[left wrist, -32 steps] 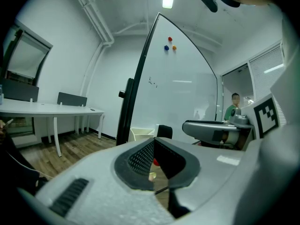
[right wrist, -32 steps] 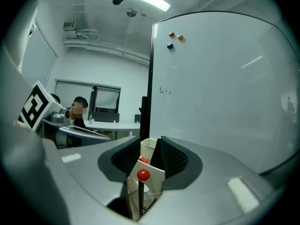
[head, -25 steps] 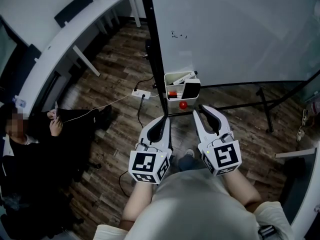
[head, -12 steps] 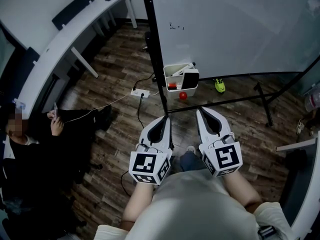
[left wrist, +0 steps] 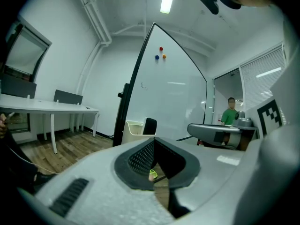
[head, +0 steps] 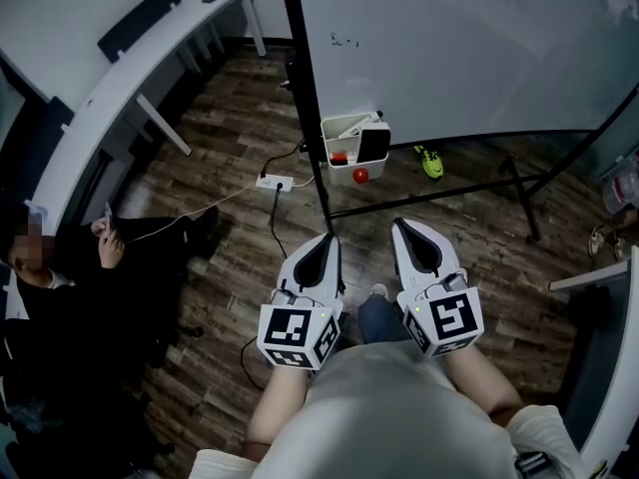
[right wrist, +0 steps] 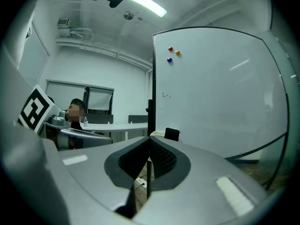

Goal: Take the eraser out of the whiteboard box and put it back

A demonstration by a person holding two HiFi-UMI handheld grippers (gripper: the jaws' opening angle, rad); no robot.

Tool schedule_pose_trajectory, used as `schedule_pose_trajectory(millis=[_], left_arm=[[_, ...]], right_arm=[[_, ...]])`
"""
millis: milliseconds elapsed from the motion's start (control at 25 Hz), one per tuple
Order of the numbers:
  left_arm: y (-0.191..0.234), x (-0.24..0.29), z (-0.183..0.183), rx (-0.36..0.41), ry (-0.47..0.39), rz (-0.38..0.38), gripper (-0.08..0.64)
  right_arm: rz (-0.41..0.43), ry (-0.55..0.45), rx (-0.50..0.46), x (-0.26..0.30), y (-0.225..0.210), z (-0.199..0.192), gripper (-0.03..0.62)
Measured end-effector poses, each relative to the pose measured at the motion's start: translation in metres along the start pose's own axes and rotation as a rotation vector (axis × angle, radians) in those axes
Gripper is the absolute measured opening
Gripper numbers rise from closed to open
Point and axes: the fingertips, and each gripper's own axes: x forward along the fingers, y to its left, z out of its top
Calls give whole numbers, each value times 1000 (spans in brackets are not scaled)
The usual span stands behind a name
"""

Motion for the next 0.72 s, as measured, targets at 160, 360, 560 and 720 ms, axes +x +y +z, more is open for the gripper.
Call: schedule_pose_trajectory(millis=[160, 360, 560, 720], left_arm=[[-7, -9, -4, -3, 0, -3, 5], [-12, -18, -8, -1, 5, -3, 5], [-17, -22, -11, 3, 6, -4, 5], [-21, -25, -10, 7, 4, -8, 5]], right_arm=[[-12, 10, 12, -12, 2, -5, 0], [-30, 17, 16, -25, 1, -12, 0], [-33, 24, 23, -33, 4, -16, 0], [-34, 23, 23, -39, 3, -15, 0]])
